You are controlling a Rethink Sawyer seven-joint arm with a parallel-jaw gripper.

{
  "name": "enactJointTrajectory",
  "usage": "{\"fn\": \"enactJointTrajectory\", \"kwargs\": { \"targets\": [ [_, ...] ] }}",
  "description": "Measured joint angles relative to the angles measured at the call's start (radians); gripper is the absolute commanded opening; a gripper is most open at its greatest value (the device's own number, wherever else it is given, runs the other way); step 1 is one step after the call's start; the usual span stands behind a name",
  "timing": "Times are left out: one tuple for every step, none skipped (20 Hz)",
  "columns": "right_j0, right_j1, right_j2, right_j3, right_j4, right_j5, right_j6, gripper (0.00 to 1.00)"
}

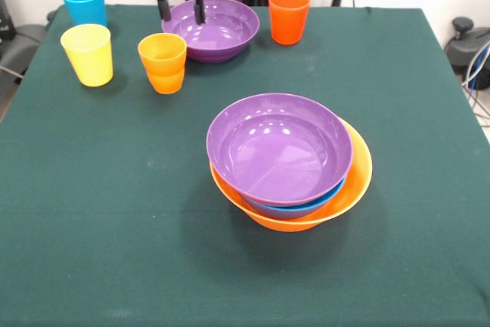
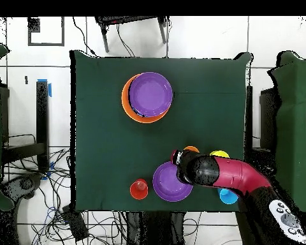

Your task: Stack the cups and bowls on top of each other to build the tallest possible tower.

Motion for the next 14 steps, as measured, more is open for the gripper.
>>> {"fn": "enactJointTrajectory", "kwargs": {
  "targets": [
    [0.003, -0.01, 0.0, 0.0, 0.001, 0.01, 0.0, 1.0],
    [0.006, -0.016, 0.0, 0.0, 0.001, 0.015, 0.0, 1.0],
    [0.008, -0.022, 0.0, 0.0, 0.001, 0.02, 0.0, 1.0],
    [0.01, -0.027, 0.0, 0.0, 0.001, 0.025, 0.0, 1.0],
    [0.012, -0.031, 0.0, 0.0, 0.001, 0.025, 0.0, 1.0],
    [0.013, -0.034, 0.0, 0.0, 0.001, 0.025, 0.0, 1.0],
    [0.014, -0.036, 0.0, 0.0, 0.001, 0.025, 0.0, 1.0],
    [0.014, -0.035, 0.0, 0.0, 0.0, 0.025, 0.0, 1.0],
    [0.014, -0.034, 0.0, 0.0, 0.0, 0.025, 0.0, 1.0],
    [0.014, -0.028, 0.0, 0.0, 0.0, 0.025, 0.0, 1.0],
    [0.014, -0.026, 0.0, 0.0, 0.0, 0.025, 0.0, 1.0],
    [0.014, -0.023, 0.0, 0.0, 0.0, 0.025, 0.0, 1.0],
    [0.014, -0.016, 0.0, 0.0, 0.0, 0.025, 0.0, 1.0],
    [0.014, -0.015, 0.0, 0.0, 0.0, 0.025, 0.0, 1.0]
  ]
}}
